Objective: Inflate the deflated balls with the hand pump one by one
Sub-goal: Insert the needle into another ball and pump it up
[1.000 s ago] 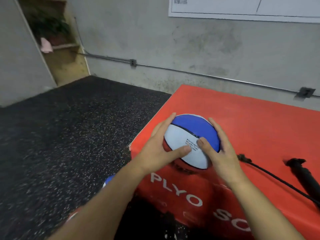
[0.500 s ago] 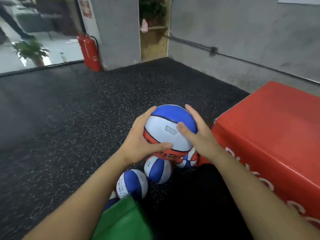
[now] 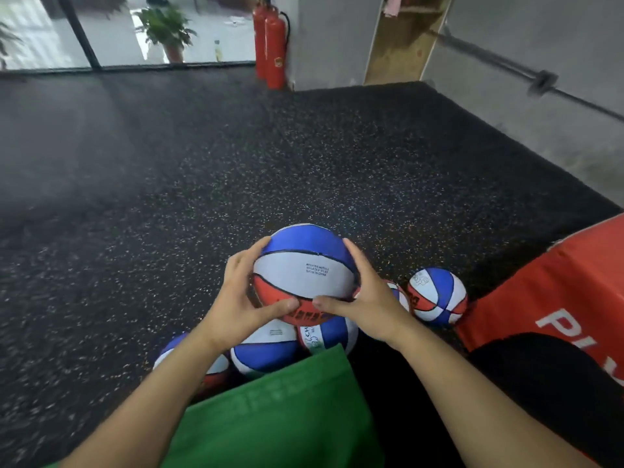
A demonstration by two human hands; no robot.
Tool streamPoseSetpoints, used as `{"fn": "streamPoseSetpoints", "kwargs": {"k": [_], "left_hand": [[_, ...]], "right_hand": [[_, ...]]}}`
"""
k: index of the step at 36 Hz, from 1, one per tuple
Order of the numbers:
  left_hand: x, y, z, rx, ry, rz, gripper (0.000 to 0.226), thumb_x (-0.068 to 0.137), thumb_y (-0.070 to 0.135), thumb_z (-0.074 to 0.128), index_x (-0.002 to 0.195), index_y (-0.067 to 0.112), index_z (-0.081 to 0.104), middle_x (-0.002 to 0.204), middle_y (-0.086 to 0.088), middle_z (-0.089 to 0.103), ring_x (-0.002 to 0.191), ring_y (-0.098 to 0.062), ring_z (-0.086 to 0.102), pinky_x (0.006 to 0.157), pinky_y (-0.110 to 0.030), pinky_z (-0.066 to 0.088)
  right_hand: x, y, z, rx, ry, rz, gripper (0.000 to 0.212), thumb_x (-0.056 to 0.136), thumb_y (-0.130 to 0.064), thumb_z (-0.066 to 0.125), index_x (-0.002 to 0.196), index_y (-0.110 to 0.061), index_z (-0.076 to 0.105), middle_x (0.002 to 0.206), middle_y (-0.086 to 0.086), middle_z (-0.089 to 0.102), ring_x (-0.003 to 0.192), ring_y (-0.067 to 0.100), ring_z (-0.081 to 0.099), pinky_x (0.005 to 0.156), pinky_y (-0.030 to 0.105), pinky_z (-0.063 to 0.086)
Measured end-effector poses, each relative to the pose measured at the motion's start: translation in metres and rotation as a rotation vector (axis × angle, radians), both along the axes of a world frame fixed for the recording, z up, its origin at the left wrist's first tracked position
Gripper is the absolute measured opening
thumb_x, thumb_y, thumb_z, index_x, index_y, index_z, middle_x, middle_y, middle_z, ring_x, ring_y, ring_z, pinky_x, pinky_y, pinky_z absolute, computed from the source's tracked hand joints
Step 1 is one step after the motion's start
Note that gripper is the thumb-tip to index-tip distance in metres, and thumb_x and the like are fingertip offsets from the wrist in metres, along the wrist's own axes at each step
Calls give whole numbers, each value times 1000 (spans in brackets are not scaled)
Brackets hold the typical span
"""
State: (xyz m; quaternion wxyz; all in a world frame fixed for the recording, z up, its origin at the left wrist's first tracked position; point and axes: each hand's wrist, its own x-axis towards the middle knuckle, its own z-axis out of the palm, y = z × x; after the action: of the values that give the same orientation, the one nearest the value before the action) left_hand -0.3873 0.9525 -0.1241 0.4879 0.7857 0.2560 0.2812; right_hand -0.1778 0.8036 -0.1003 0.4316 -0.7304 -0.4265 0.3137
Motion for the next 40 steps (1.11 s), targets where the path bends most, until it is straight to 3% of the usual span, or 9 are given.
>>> {"fn": "streamPoseSetpoints", "kwargs": {"k": [3, 7, 10, 13, 20, 27, 31, 36, 40], "left_hand": [[-15, 5, -14, -40, 91, -12, 130, 50, 71, 91, 158, 54, 20, 140, 9, 31, 137, 13, 30, 112, -5, 26], [-23, 9, -33, -31, 138, -23, 138, 49, 69, 96, 161, 53, 16, 147, 8, 26, 141, 15, 24, 116, -14, 28], [-24, 9, -44, -11, 139, -68, 137, 52, 74, 92, 162, 52, 13, 165, 11, 19, 155, 0, 16, 125, -25, 22], [-32, 10, -50, -19, 145, -63, 134, 54, 72, 92, 161, 52, 13, 160, 25, 27, 150, 1, 25, 123, -27, 25], [-70, 9, -58, -32, 202, 53, 128, 51, 71, 92, 159, 50, 27, 152, 12, 39, 142, 6, 32, 118, -31, 33], [-115, 5, -74, -90, 230, 127, 125, 54, 62, 97, 157, 53, 27, 153, 19, 34, 143, 3, 33, 115, -44, 46], [-138, 4, -89, -163, 228, 106, 120, 57, 59, 97, 154, 60, 27, 155, 24, 33, 148, -2, 31, 103, -15, 47], [-162, 12, -116, -281, 382, 138, 121, 59, 65, 93, 156, 59, 21, 158, 18, 37, 140, 0, 43, 95, -7, 44], [-165, 21, -122, -285, 430, 104, 120, 65, 57, 94, 158, 57, 18, 158, 14, 38, 141, -6, 43, 105, -27, 50]], "right_hand": [[-6, 6, -6, -36, -59, 79, 126, 59, -58, 96, 161, -48, 22, 161, -22, 35, 146, -3, 37, 123, 36, 35], [-9, 12, -16, -89, -73, 123, 127, 56, -64, 93, 159, -54, 20, 164, -19, 34, 149, 1, 36, 122, 41, 38], [-14, 15, -24, -134, -73, 150, 124, 58, -63, 92, 157, -58, 19, 164, -18, 33, 149, 3, 37, 121, 44, 40], [-21, 17, -29, -168, -122, 190, 121, 67, -50, 94, 160, -54, 17, 166, -15, 28, 149, 3, 33, 124, 40, 34], [-56, 34, -59, -236, -107, 269, 121, 76, -40, 92, 162, -54, 8, 174, -13, 8, 157, 7, 15, 128, 36, 23], [-95, 44, -83, -255, -54, 272, 125, 73, -43, 94, 164, -47, 8, 172, -15, 16, 156, 10, 24, 127, 43, 29], [-112, 48, -93, -342, -63, 329, 119, 80, -44, 88, 166, -36, 6, 173, -11, 15, 157, 15, 22, 128, 39, 25], [-121, 48, -100, -499, -117, 489, 96, 101, -43, 66, 166, -39, -5, 174, -16, 0, 158, 19, 24, 125, 38, 26], [-123, 50, -101, -525, -145, 484, 89, 104, -42, 60, 166, -41, -4, 173, -19, -2, 155, 21, 30, 123, 42, 34]]}}
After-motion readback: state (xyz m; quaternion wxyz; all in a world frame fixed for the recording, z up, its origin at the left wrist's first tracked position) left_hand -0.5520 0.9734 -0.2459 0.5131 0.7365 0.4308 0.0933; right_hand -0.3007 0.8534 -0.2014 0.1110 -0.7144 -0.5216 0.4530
